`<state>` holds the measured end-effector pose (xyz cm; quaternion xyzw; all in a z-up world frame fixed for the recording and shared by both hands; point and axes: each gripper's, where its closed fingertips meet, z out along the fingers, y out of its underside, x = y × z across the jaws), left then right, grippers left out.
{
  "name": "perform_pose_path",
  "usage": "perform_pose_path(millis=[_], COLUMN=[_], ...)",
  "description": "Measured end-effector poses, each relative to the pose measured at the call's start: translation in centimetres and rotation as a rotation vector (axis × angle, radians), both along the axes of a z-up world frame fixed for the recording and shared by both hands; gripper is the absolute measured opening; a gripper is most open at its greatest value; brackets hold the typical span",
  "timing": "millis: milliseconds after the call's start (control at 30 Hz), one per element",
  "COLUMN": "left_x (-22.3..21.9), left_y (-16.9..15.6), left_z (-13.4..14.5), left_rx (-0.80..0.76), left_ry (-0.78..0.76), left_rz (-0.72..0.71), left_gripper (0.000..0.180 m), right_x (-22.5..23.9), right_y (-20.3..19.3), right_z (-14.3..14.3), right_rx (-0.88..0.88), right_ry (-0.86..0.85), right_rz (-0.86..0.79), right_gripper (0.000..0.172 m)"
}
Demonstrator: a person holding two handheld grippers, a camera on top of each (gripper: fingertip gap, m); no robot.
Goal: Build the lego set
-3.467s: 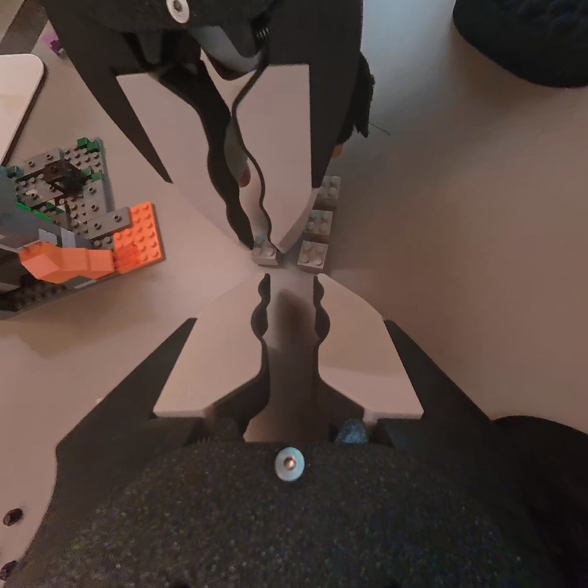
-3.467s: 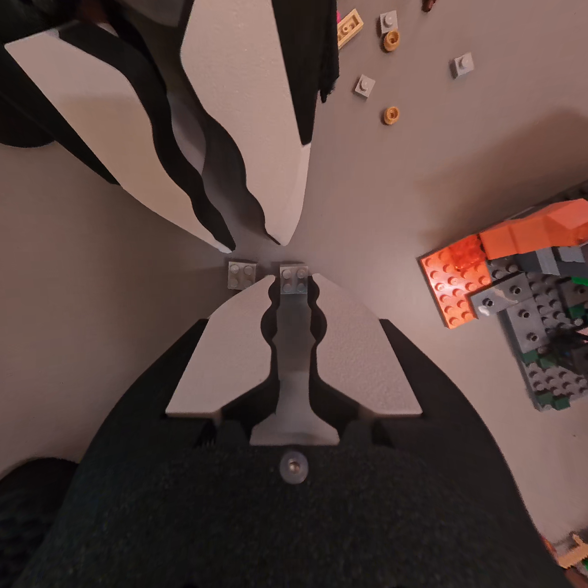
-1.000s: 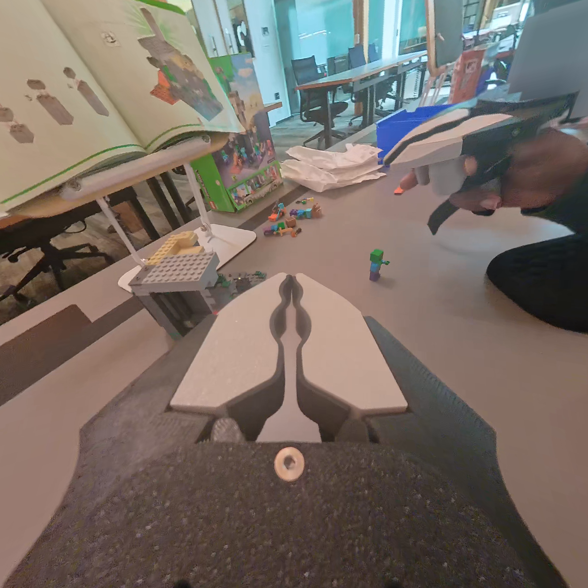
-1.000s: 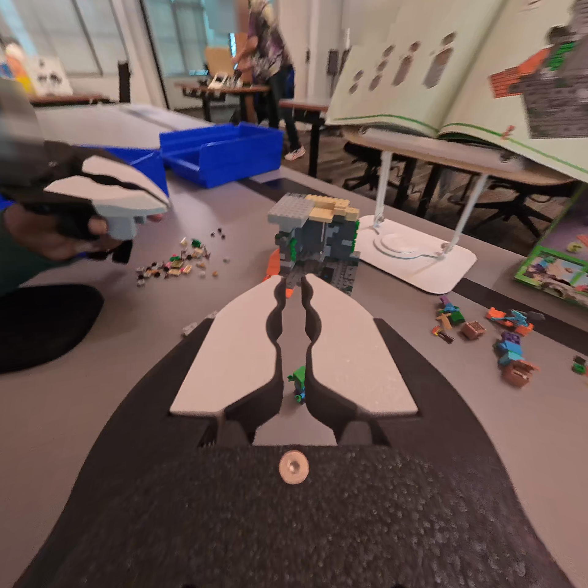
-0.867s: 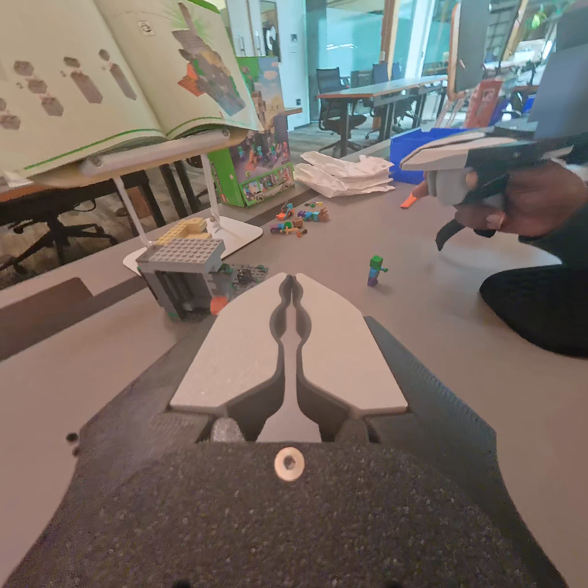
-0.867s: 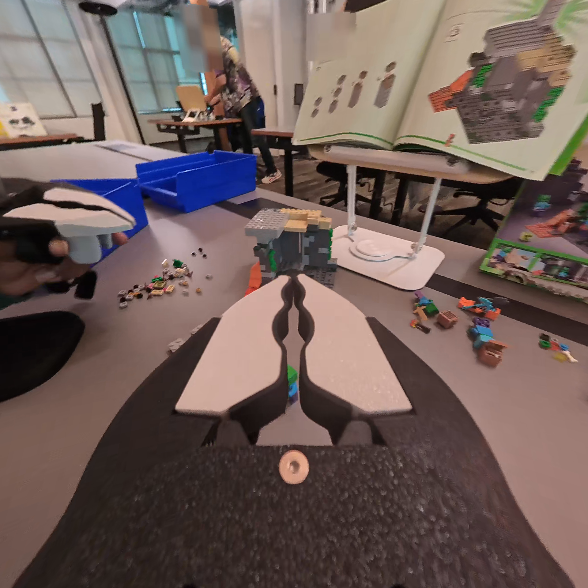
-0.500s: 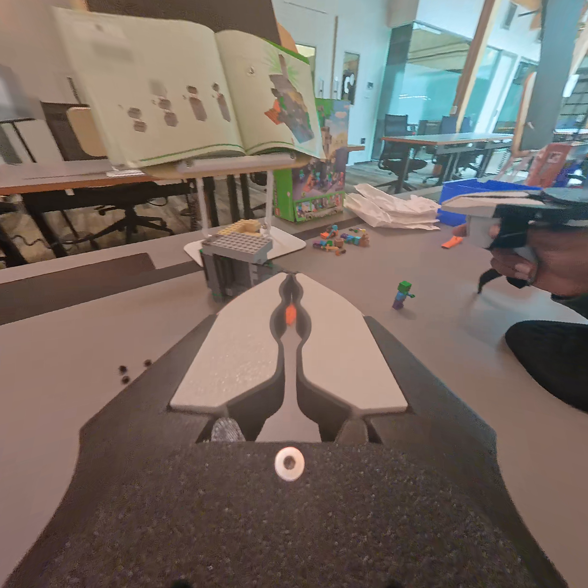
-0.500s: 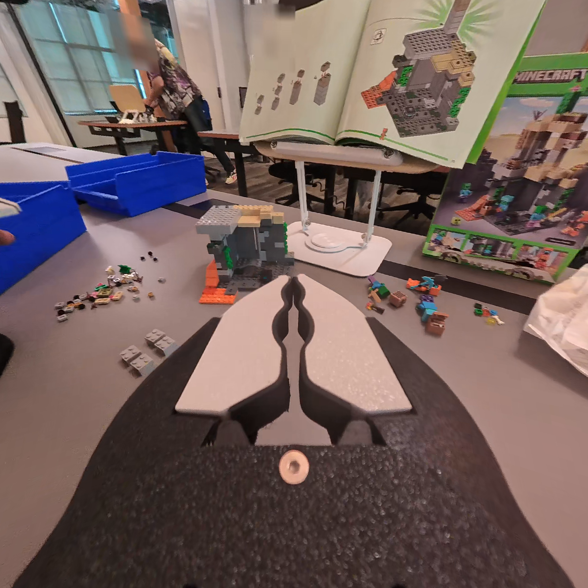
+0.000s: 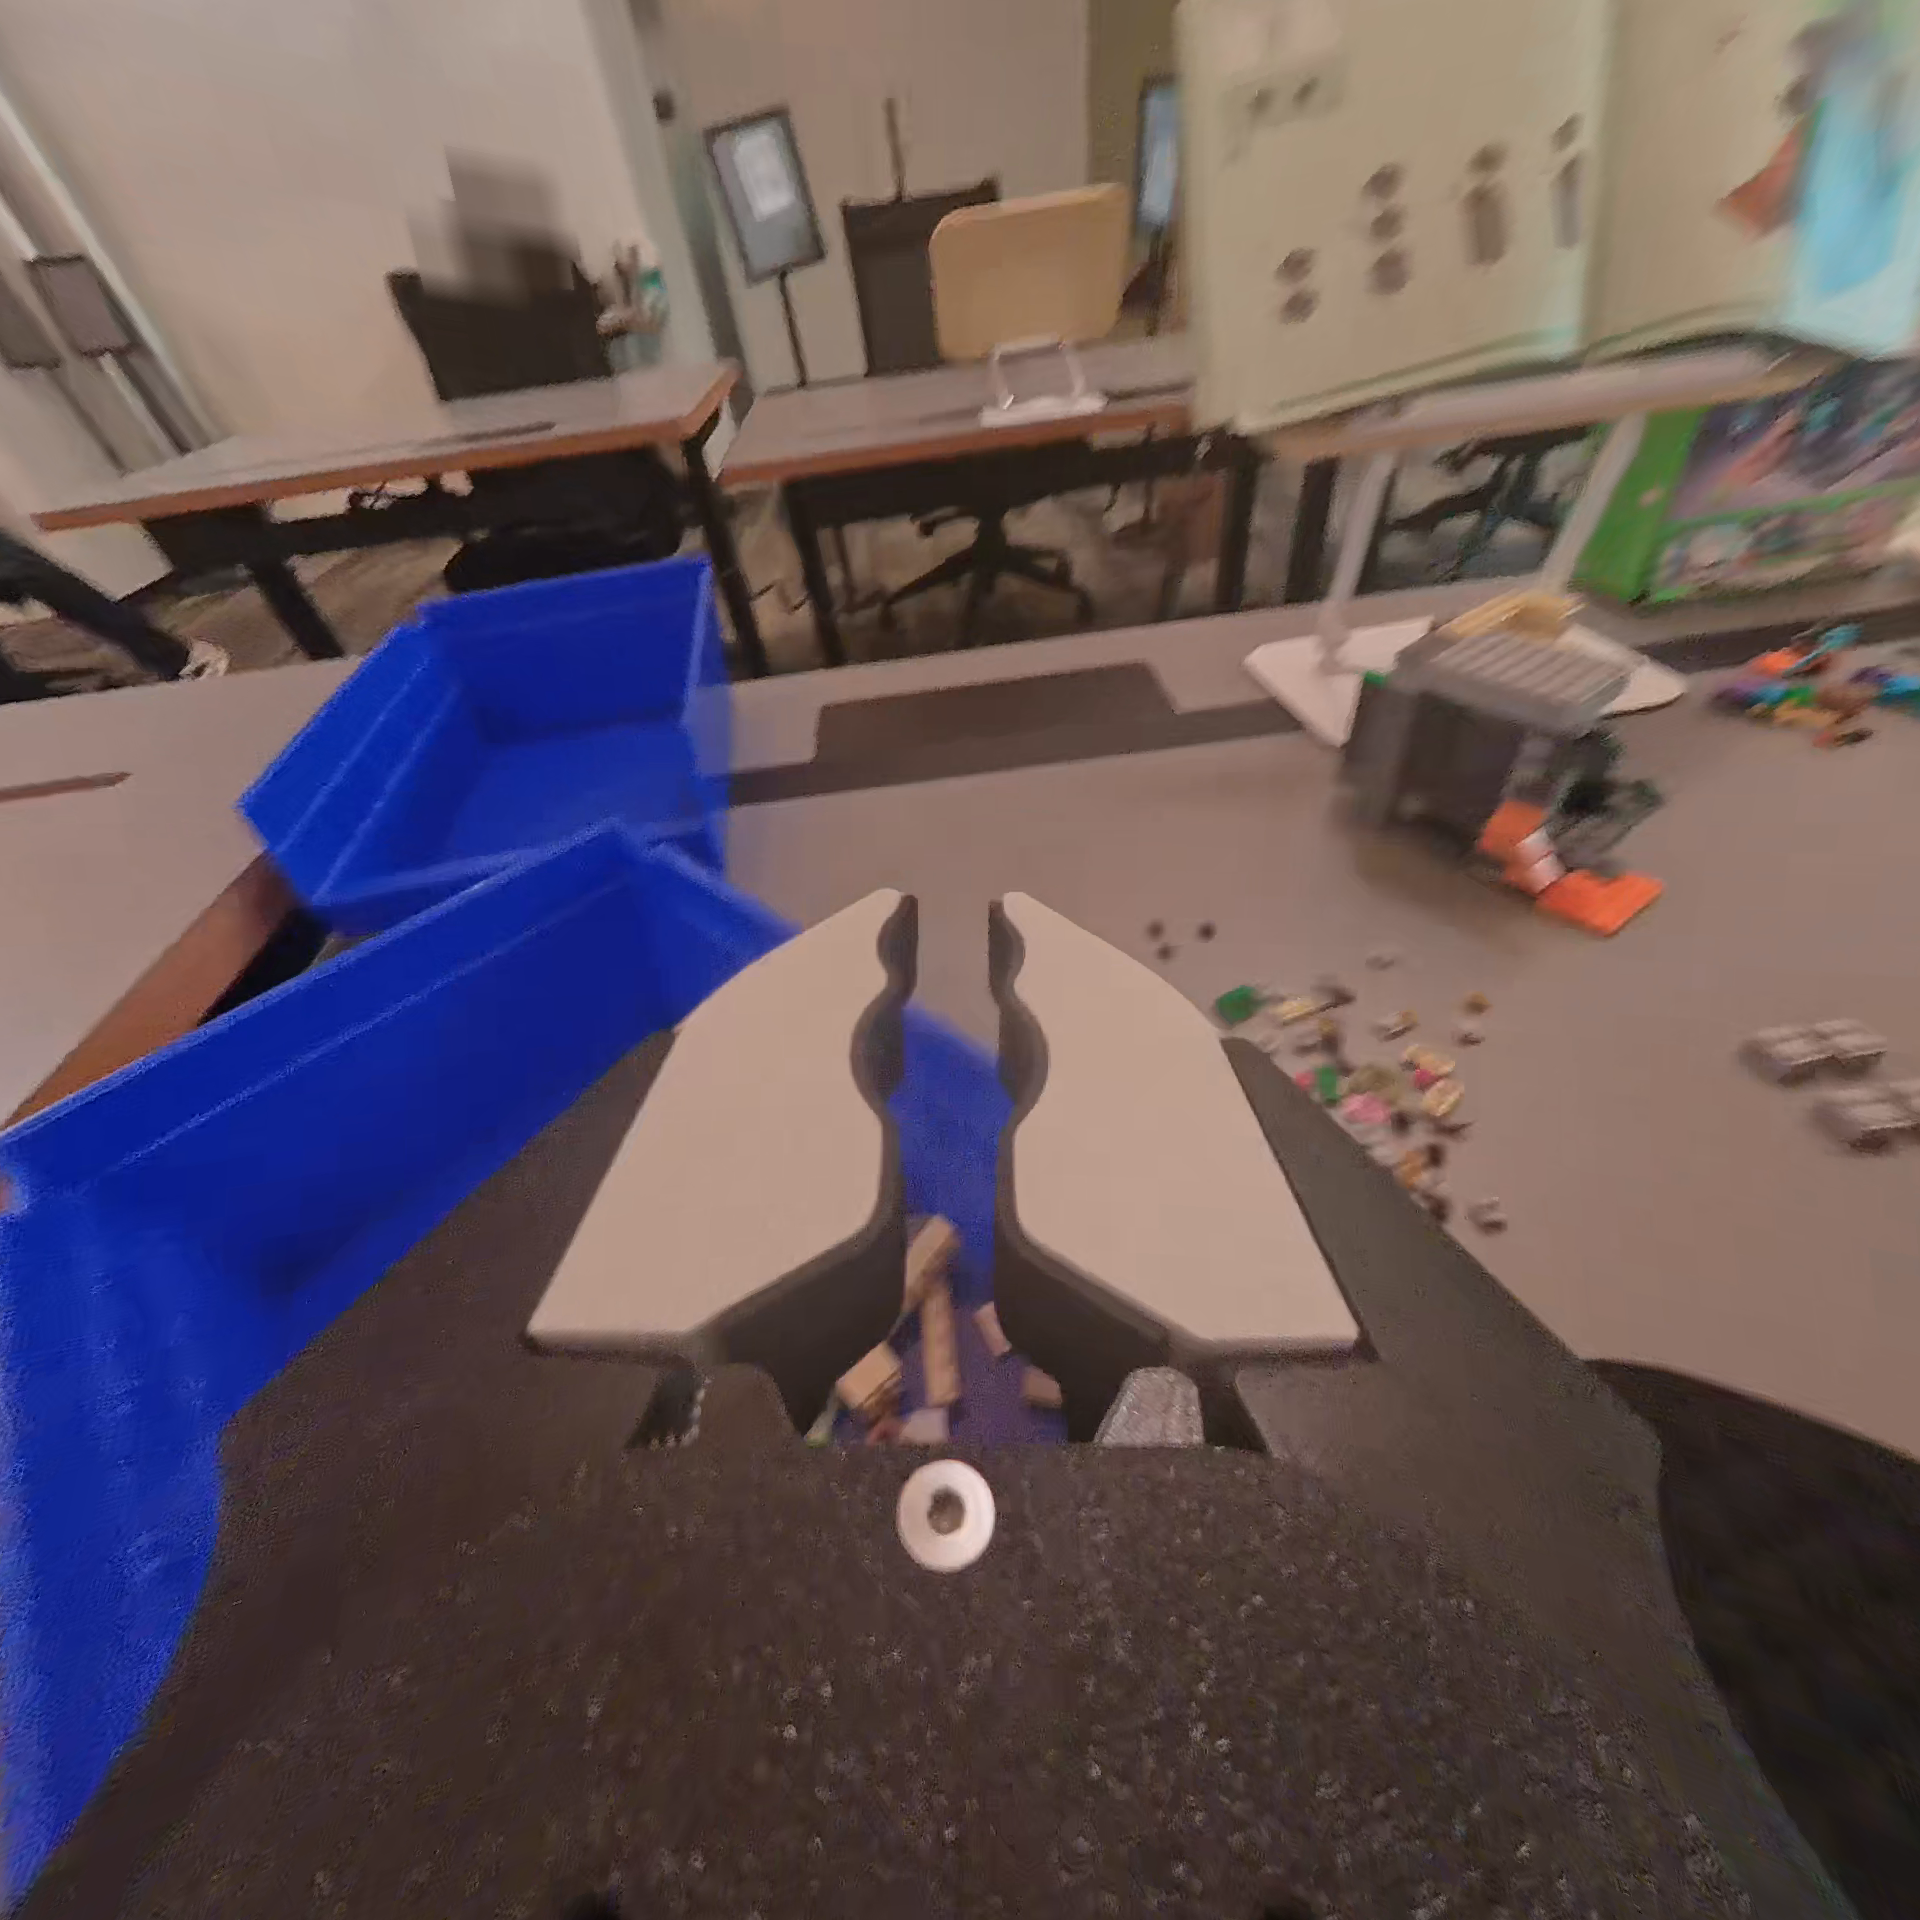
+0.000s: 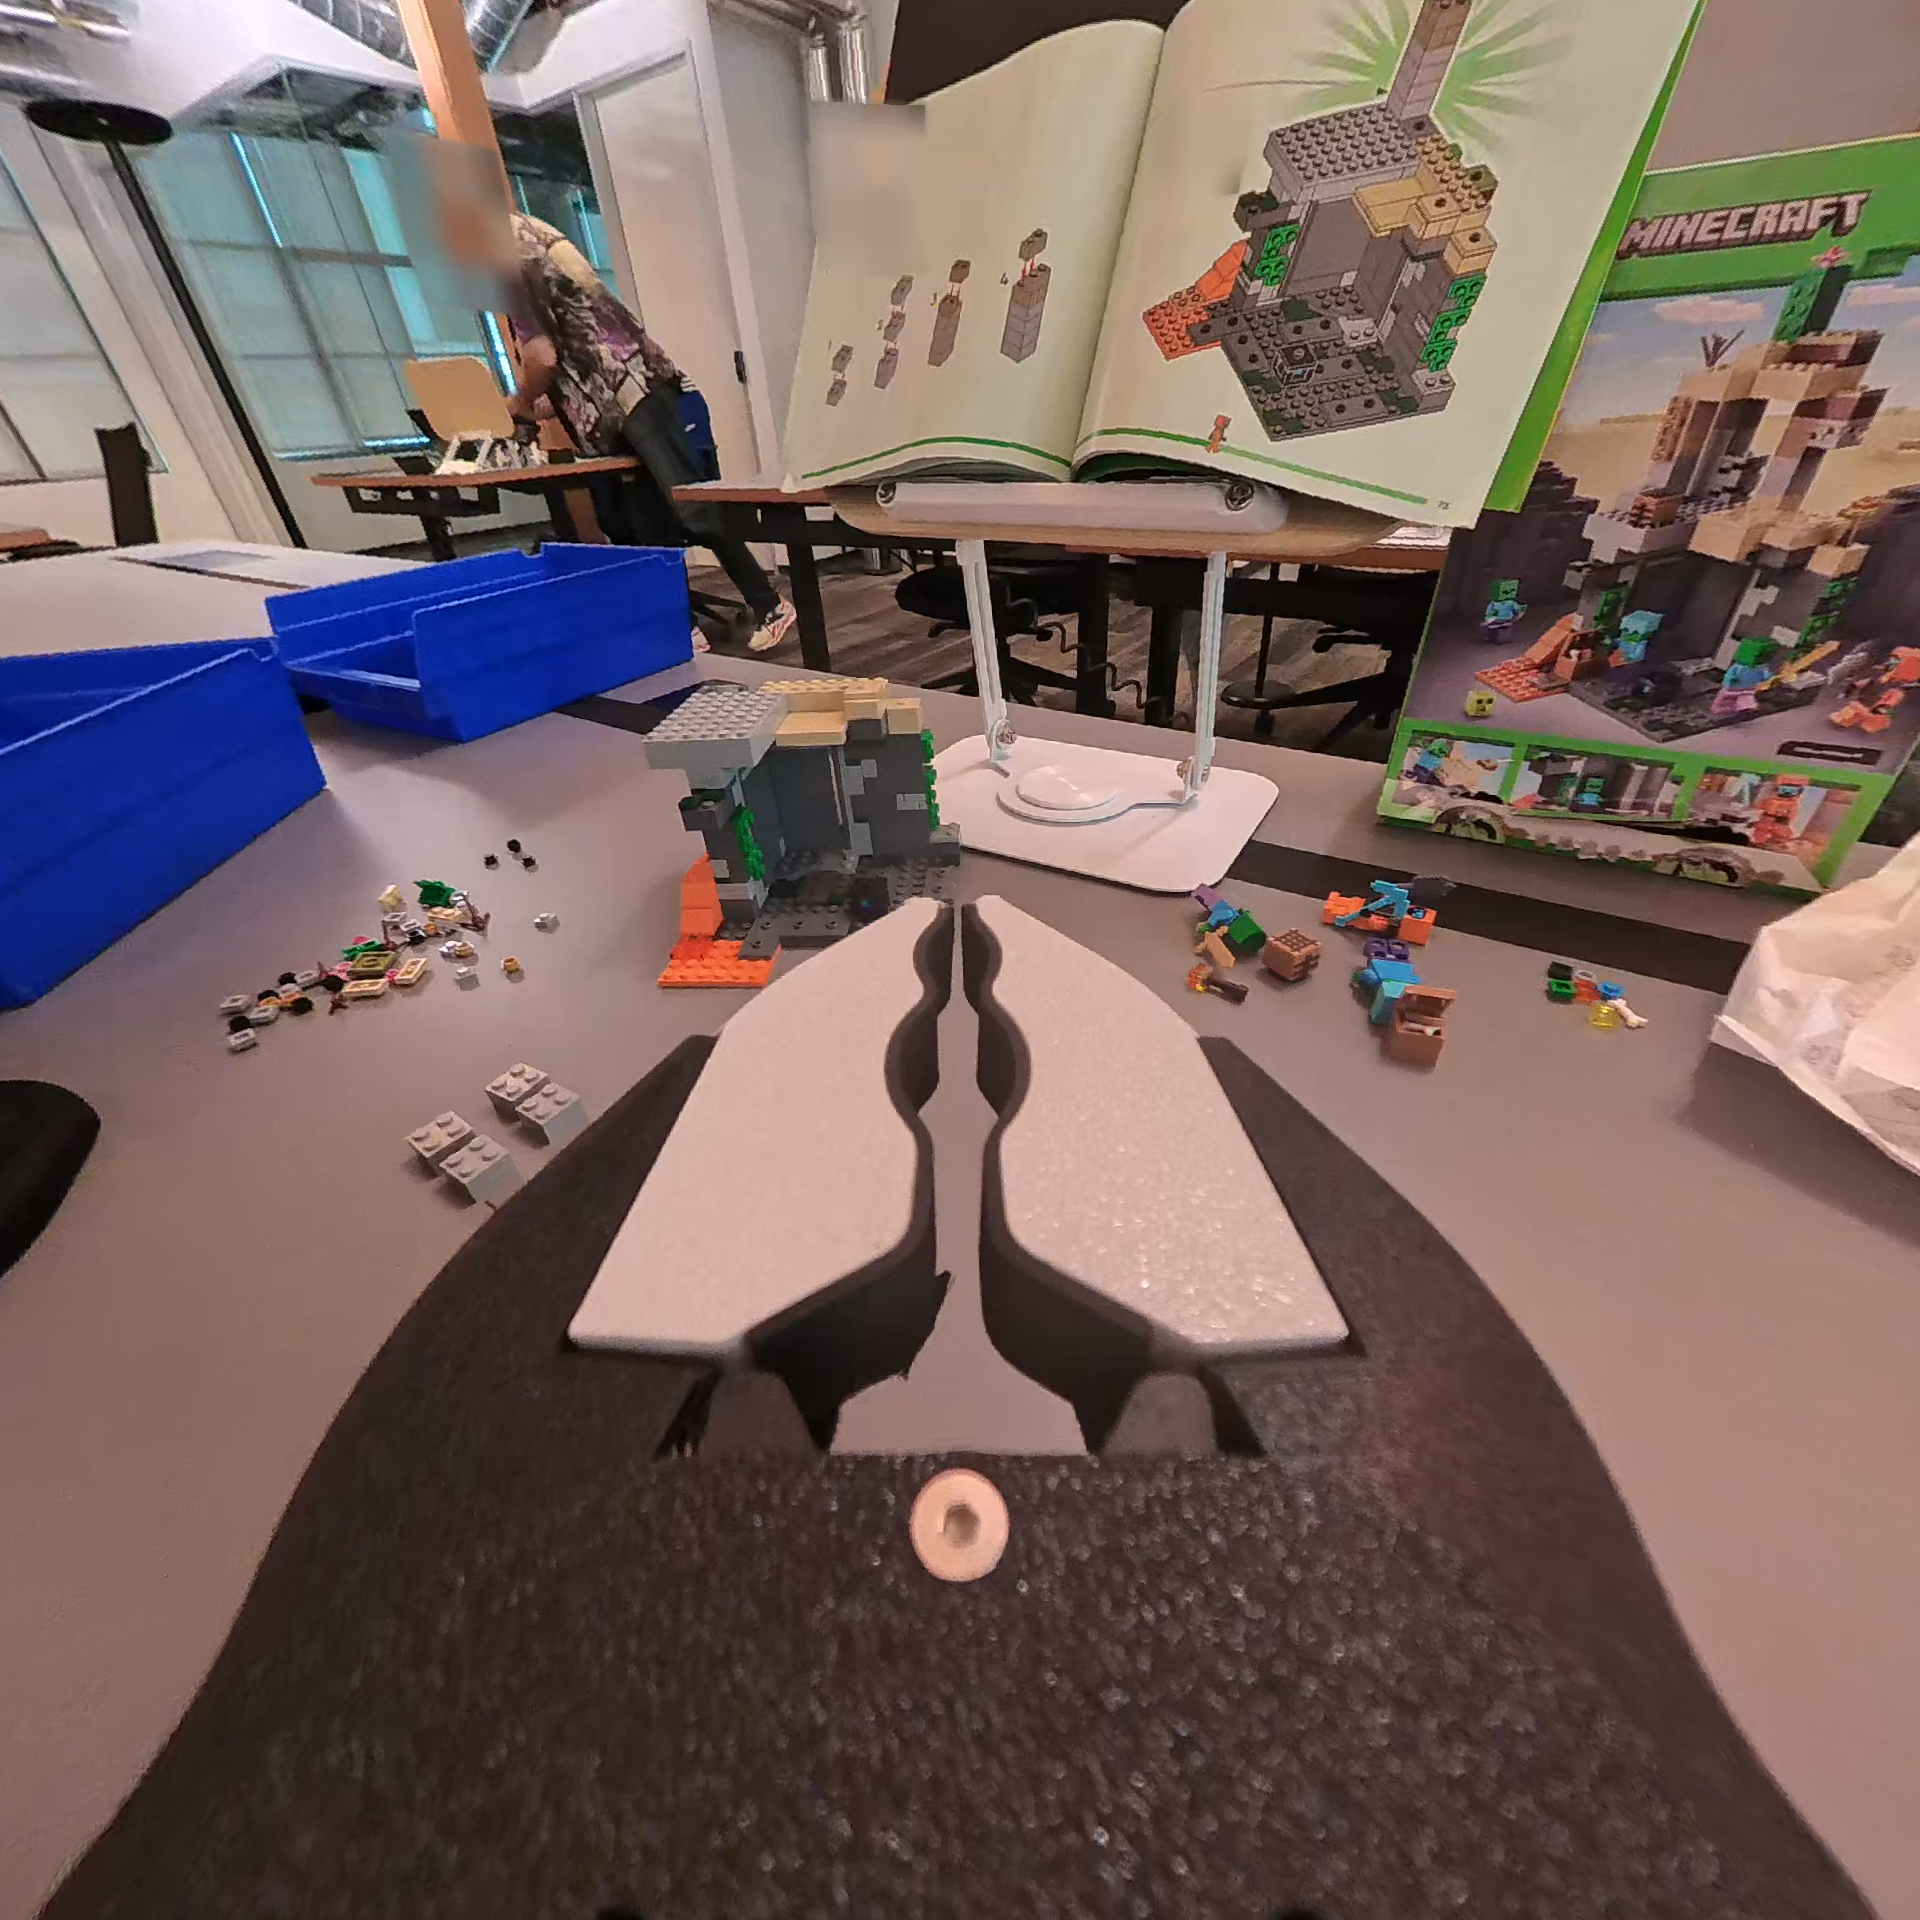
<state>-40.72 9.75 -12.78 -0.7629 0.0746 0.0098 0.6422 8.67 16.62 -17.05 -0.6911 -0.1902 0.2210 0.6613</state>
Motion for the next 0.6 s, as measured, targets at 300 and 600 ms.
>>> perform_pose_path(millis=[300, 600], left_x=[-5.6, -7.2], left_y=[-0.2, -0.1], left_z=[-1.2, -3.4], left_rx=[-0.100, -0.206], left_ry=[0.161, 0.243], left_rz=[0.073, 0.037], left_gripper=[0.000, 0.000], right_x=[-0.1, -1.8], right_y=[0.2, 0.0], right_z=[-0.9, -1.4], right_rx=[-0.001, 0.037], right_ry=[-0.071, -0.120], right_rz=[-0.026, 0.014], right_gripper=[0.000, 0.000])
